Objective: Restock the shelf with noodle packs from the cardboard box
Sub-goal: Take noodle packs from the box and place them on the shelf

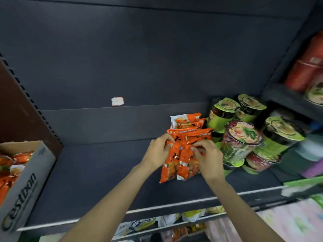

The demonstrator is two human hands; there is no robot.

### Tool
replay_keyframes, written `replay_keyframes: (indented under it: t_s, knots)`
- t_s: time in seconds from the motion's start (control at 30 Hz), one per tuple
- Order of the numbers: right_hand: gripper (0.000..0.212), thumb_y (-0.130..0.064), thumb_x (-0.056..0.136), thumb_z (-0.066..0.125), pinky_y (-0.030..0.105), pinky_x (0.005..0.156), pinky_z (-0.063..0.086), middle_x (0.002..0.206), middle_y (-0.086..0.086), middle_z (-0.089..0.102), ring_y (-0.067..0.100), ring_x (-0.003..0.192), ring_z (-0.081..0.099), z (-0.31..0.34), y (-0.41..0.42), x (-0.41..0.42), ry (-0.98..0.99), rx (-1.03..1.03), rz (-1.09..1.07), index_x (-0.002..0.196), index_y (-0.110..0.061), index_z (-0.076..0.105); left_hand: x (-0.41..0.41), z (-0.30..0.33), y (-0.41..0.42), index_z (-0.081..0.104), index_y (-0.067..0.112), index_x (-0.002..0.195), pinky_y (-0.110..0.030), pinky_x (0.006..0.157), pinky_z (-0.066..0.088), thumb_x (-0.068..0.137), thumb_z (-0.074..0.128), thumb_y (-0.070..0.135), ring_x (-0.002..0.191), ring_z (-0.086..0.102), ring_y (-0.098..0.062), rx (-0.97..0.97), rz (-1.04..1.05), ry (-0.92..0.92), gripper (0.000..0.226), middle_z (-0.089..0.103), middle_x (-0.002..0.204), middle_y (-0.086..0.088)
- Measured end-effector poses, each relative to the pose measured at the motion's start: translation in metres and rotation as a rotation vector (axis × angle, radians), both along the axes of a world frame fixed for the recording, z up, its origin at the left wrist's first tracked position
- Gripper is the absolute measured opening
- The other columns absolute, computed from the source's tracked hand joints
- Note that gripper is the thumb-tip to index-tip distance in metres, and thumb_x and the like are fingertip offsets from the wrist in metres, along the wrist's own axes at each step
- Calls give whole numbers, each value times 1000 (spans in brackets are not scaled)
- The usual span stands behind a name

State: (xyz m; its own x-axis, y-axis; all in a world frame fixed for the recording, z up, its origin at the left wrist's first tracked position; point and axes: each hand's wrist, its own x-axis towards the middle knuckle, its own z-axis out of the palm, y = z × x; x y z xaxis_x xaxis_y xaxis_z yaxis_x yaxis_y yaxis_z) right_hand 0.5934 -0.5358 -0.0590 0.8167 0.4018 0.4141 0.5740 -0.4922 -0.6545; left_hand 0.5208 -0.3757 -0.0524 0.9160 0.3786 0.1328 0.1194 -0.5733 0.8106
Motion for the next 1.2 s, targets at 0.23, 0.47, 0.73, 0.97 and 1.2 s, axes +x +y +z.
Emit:
replay_keyframes:
  t_s: [0.23,0.47,0.73,0.97,1.2]
  knots:
    - [7,0,82,67,28,81,49,88,-1,54,14,81,56,-22,-13,22,74,-49,-13,80,-6,66,46,-23,-17,57,19,85,-21,78,44,92,53,4,92,60,-14,-125,12,55,17,63,97,2]
    - [9,3,78,68,29,80,44,91,7,56,24,86,57,-44,-9,41,77,-139,-29,73,-3,63,64,-42,-21,58,18,87,-14,70,42,91,52,1,90,56,-12,-67,81,99,18,60,98,1]
    - [16,-10,82,68,33,89,44,106,5,58,24,105,49,-51,-2,39,37,-214,-20,98,-12,68,60,-45,-20,61,17,115,-23,86,45,90,56,8,106,55,-16,103,60,94,27,54,117,-2]
    - [20,-11,83,65,24,89,38,107,3,57,20,105,47,-30,11,22,-16,-159,28,103,-15,68,19,-21,-15,56,22,119,-32,80,51,94,51,22,106,55,-12,300,119,72,25,53,118,3]
    - [26,-4,85,57,23,79,48,97,-2,60,6,80,56,-4,77,-33,139,-69,353,105,-18,65,-73,-4,31,61,18,107,-38,78,51,93,53,24,100,57,-16,379,367,5,17,60,106,3]
